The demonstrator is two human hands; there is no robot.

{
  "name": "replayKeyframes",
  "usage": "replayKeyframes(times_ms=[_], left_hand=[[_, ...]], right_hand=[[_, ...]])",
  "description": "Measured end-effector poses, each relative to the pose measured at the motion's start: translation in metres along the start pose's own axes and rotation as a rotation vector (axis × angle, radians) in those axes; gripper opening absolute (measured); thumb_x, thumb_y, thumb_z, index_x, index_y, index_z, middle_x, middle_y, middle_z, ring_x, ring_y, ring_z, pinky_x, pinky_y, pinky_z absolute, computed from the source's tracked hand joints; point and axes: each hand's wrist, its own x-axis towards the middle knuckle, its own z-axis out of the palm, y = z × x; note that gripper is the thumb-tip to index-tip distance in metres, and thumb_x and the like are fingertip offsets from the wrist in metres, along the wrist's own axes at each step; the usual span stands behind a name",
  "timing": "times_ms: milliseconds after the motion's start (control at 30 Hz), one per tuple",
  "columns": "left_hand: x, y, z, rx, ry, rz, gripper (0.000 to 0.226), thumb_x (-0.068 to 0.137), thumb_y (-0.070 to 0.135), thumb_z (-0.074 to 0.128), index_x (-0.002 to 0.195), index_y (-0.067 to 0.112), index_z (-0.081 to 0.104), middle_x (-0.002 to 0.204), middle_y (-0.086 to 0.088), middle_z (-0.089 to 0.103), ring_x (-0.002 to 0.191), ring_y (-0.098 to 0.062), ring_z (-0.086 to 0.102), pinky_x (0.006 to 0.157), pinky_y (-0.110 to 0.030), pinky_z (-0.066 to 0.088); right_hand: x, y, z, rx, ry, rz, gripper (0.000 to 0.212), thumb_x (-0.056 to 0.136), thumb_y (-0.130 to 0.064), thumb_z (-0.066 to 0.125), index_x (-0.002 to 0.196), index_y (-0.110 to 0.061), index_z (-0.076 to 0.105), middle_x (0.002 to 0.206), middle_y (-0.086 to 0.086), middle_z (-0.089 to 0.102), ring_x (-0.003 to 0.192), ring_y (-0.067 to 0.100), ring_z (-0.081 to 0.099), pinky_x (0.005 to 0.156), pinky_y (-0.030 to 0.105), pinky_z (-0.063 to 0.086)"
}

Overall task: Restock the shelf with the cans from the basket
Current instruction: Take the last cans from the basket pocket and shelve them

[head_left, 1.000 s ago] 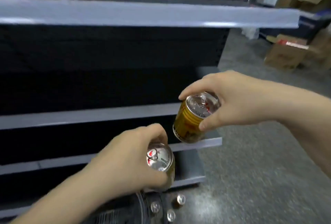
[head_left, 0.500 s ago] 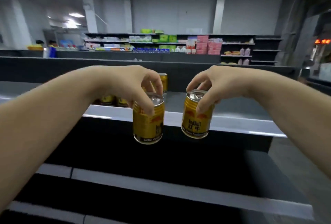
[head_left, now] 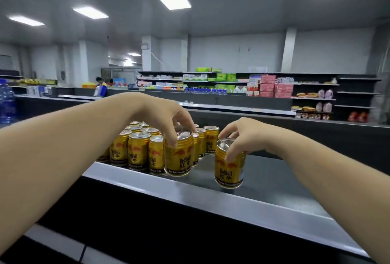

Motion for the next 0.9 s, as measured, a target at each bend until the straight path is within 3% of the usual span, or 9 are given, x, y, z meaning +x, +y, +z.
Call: replayKeyframes(times_ms=[133, 300, 433, 567, 700, 800, 900], left_hand=[[0.026, -0.006, -0.002, 0.091, -0.069, 0.007, 0.053, 0.071, 0.016, 0.074, 0.113, 0.039, 0.054, 0.126, 0.014, 0.048, 0.119, -0.011, 0.042, 0.091, -0.03, 0.043], [0.051, -0.014, 0.0, 0.16, -0.171, 0.013, 0.056, 0.071, 0.007, 0.073, 0.117, 0.03, 0.054, 0.12, 0.009, 0.052, 0.116, -0.015, 0.047, 0.078, -0.023, 0.047], [0.065, -0.024, 0.009, 0.177, -0.203, 0.032, 0.055, 0.07, 0.003, 0.071, 0.111, 0.036, 0.054, 0.11, 0.014, 0.051, 0.111, -0.014, 0.047, 0.066, -0.018, 0.046], [0.071, -0.032, 0.02, 0.195, -0.133, 0.083, 0.056, 0.071, 0.002, 0.066, 0.109, 0.041, 0.054, 0.128, 0.007, 0.044, 0.117, -0.013, 0.039, 0.071, -0.019, 0.043], [0.069, -0.039, 0.032, 0.218, 0.026, 0.151, 0.044, 0.075, 0.013, 0.063, 0.103, 0.046, 0.056, 0.142, 0.009, 0.03, 0.13, -0.014, 0.022, 0.096, -0.033, 0.03], [0.068, -0.047, 0.045, 0.154, 0.12, 0.242, 0.02, 0.084, 0.032, 0.06, 0.1, 0.043, 0.055, 0.138, 0.008, 0.039, 0.127, -0.011, 0.029, 0.095, -0.026, 0.026], [0.069, -0.056, 0.056, 0.061, 0.146, 0.257, 0.019, 0.088, 0.033, 0.055, 0.106, 0.039, 0.054, 0.133, 0.007, 0.044, 0.124, -0.011, 0.038, 0.089, -0.017, 0.033]], right_hand=[[0.026, 0.008, 0.011, 0.028, 0.002, 0.041, 0.058, 0.061, -0.023, 0.083, 0.115, -0.029, 0.061, 0.105, -0.005, 0.054, 0.099, 0.019, 0.055, 0.06, 0.023, 0.051], [0.049, 0.011, 0.018, 0.017, -0.001, 0.075, 0.059, 0.061, -0.025, 0.083, 0.116, -0.028, 0.061, 0.106, -0.006, 0.055, 0.099, 0.019, 0.055, 0.062, 0.024, 0.053], [0.059, 0.012, 0.018, 0.011, -0.006, 0.118, 0.058, 0.063, -0.024, 0.083, 0.117, -0.026, 0.061, 0.106, -0.005, 0.055, 0.097, 0.018, 0.055, 0.059, 0.022, 0.053], [0.068, 0.016, 0.014, 0.031, -0.003, 0.169, 0.057, 0.066, -0.02, 0.081, 0.12, -0.022, 0.06, 0.111, -0.004, 0.053, 0.101, 0.018, 0.052, 0.06, 0.023, 0.053], [0.086, 0.025, 0.012, 0.054, 0.012, 0.236, 0.051, 0.07, -0.015, 0.079, 0.118, -0.019, 0.061, 0.113, -0.001, 0.052, 0.102, 0.019, 0.049, 0.059, 0.024, 0.05], [0.104, 0.031, 0.008, 0.054, 0.032, 0.275, 0.046, 0.072, -0.01, 0.076, 0.116, -0.015, 0.062, 0.115, 0.004, 0.053, 0.101, 0.022, 0.048, 0.063, 0.028, 0.049], [0.126, 0.037, 0.008, 0.005, 0.096, 0.299, 0.051, 0.073, -0.009, 0.075, 0.122, -0.009, 0.057, 0.122, 0.012, 0.056, 0.106, 0.028, 0.053, 0.075, 0.036, 0.053]])
